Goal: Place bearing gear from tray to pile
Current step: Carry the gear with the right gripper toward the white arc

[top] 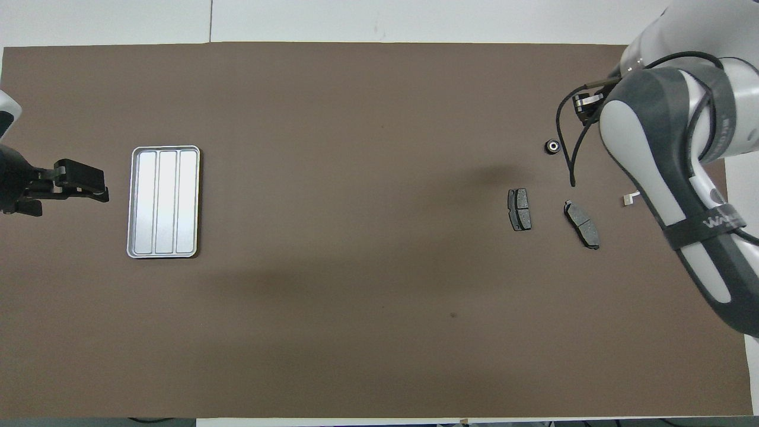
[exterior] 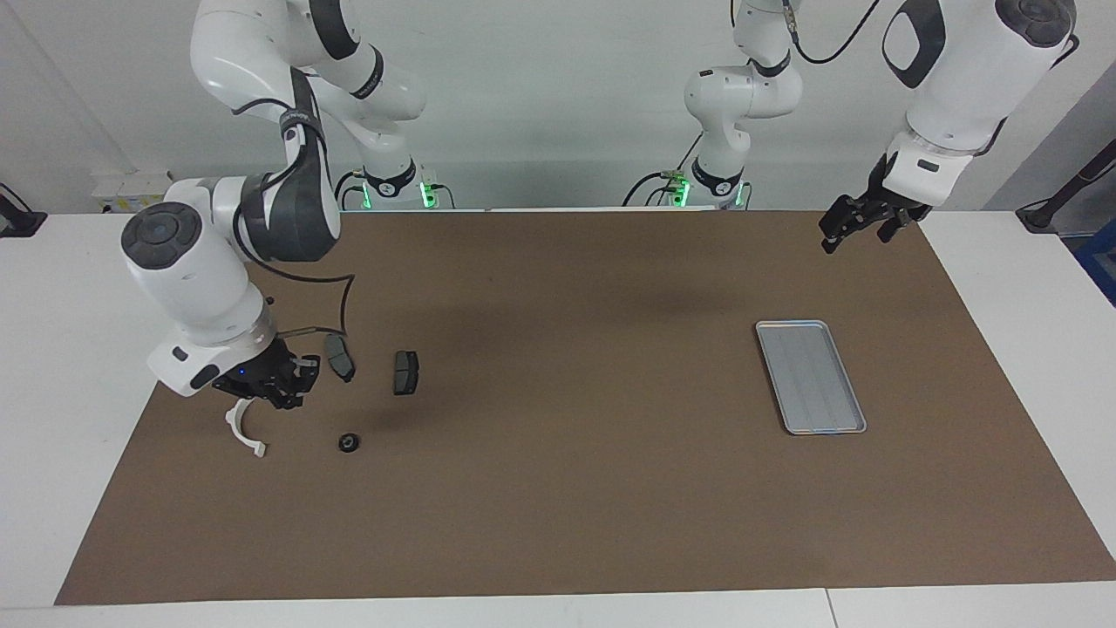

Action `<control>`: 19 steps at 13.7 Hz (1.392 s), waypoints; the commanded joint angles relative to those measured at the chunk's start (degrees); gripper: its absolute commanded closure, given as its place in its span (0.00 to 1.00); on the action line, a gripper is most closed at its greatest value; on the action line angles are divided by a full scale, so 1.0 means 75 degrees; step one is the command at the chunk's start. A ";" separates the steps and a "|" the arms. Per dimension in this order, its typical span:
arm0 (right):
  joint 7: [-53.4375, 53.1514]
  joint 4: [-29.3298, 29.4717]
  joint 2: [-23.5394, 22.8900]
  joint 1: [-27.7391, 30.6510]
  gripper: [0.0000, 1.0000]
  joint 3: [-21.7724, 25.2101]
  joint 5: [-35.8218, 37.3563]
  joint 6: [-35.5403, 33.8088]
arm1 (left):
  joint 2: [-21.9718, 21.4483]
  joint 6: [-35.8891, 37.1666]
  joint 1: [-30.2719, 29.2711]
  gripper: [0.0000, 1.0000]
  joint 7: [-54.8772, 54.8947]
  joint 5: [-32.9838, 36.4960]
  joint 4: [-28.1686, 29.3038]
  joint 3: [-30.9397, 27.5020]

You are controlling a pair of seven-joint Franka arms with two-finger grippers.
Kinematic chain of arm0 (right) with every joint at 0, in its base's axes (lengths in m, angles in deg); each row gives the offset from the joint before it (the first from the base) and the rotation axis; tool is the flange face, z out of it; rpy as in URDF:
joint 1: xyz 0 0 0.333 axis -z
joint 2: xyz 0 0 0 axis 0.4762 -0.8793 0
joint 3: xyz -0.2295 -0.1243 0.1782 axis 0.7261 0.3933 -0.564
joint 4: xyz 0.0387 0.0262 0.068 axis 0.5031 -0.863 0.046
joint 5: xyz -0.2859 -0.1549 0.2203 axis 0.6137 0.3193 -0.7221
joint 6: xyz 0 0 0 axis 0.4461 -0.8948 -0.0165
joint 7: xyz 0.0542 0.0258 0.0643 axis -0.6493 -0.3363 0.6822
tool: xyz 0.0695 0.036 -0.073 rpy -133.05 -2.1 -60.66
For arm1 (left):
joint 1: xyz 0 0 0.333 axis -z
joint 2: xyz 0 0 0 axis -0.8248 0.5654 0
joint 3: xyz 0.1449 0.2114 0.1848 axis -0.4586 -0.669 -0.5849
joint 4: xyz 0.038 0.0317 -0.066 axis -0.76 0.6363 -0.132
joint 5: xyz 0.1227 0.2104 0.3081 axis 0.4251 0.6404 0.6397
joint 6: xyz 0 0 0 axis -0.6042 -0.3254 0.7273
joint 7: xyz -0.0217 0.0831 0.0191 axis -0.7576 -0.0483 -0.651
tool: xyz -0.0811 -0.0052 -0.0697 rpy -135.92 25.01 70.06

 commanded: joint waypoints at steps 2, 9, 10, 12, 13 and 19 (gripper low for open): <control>0.0080 -0.0557 -0.0507 0.0221 1.00 -0.0076 0.0038 0.1040 | -0.0160 0.0079 -0.0045 0.00 0.0024 0.0011 0.0117 0.0033; 0.0103 -0.0768 -0.1224 0.0397 1.00 -0.0076 0.0214 0.2318 | -0.0160 0.0079 -0.0045 0.00 0.0024 0.0011 0.0117 0.0033; 0.0115 -0.0768 -0.1329 0.0444 1.00 -0.0076 0.0226 0.2436 | -0.0160 0.0079 -0.0045 0.00 0.0024 0.0011 0.0117 0.0033; 0.0150 -0.0768 -0.1354 0.0456 1.00 -0.0076 0.0249 0.2495 | -0.0160 0.0079 -0.0045 0.00 0.0024 0.0011 0.0117 0.0033; 0.0150 -0.0768 -0.1354 0.0456 1.00 -0.0076 0.0249 0.2495 | -0.0160 0.0079 -0.0045 0.00 0.0024 0.0011 0.0117 0.0033; 0.0080 -0.0733 -0.1214 0.0351 0.00 -0.0065 0.0261 0.2285 | -0.0160 0.0079 -0.0045 0.00 0.0024 0.0011 0.0117 0.0033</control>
